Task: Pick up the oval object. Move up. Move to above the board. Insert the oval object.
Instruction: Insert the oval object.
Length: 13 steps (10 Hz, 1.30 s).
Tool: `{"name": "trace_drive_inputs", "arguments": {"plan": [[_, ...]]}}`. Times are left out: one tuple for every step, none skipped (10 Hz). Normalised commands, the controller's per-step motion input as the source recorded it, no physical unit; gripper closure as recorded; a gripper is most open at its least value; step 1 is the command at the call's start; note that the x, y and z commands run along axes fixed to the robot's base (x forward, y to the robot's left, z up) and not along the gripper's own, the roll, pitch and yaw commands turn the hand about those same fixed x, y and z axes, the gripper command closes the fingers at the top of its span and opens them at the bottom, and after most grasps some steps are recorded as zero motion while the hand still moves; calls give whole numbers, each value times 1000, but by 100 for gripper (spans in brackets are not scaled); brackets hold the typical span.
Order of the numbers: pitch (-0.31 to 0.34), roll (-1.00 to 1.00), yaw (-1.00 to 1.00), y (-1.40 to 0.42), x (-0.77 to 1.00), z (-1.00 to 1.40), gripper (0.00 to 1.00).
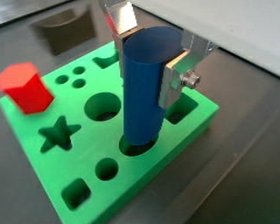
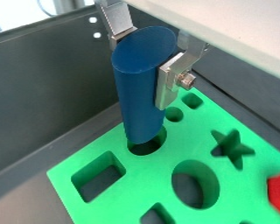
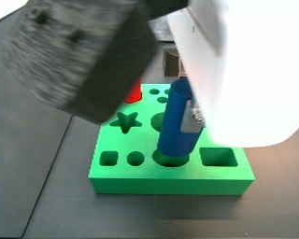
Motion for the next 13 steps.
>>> {"name": "trace_drive_inputs", "arguments": {"plan": [[0, 39, -1000, 0, 0, -149, 100], [3, 47, -1000, 0, 0, -163, 100], [13, 57, -977, 0, 0, -186, 100], [29, 60, -911, 0, 0, -180, 100], [33, 64, -860, 0, 40, -180, 100], [40, 69, -797, 0, 97, -203, 100], [80, 91, -729, 0, 123, -154, 100], [90, 100, -640, 0, 74, -160, 100], [70, 76, -409, 0, 89, -226, 100], [41, 29, 0, -11, 17, -354, 100], [23, 47, 166, -31, 0, -483, 100], [27, 74, 314, -57, 3, -491, 100], [31, 106, 394, -66, 0, -489, 100]]}}
